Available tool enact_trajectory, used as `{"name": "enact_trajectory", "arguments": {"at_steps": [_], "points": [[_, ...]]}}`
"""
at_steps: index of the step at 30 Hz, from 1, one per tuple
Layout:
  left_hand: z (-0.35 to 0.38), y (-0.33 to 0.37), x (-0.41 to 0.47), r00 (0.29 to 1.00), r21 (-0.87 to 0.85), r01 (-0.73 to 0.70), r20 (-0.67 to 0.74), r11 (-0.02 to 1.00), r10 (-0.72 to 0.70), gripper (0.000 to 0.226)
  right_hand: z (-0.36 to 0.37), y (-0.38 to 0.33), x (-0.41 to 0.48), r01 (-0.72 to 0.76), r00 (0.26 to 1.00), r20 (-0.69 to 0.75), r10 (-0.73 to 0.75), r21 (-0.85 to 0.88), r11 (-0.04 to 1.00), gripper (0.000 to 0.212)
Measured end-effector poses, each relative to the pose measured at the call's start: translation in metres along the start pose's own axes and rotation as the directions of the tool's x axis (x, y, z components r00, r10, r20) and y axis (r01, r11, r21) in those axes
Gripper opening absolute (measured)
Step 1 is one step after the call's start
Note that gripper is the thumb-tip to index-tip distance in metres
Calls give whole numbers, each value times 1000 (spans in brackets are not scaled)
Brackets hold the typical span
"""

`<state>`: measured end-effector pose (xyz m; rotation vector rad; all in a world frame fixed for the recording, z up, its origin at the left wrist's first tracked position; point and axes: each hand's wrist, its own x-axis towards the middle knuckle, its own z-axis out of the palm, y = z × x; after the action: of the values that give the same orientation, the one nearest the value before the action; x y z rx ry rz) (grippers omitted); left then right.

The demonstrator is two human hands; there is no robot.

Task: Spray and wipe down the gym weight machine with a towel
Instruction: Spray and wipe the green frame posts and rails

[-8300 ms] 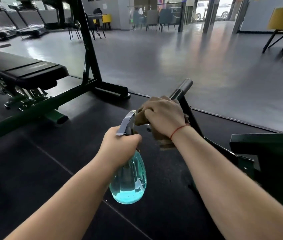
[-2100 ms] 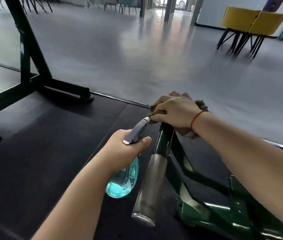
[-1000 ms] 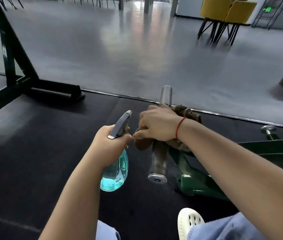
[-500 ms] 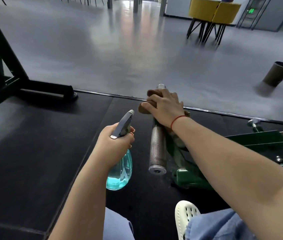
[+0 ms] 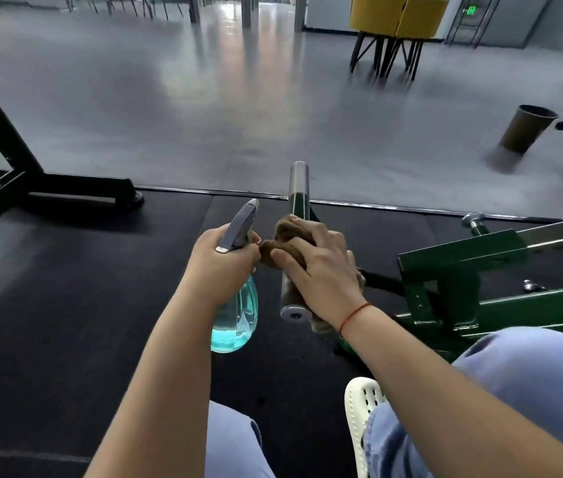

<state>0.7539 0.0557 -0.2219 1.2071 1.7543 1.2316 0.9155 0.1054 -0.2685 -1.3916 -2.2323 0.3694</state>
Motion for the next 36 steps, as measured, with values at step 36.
{"name": "enact_trajectory", "arguments": {"at_steps": [36], "points": [[76, -5, 10, 981, 724, -122, -18, 679, 195, 40, 7, 60, -2, -413, 745, 183, 641, 881, 229, 51]]}}
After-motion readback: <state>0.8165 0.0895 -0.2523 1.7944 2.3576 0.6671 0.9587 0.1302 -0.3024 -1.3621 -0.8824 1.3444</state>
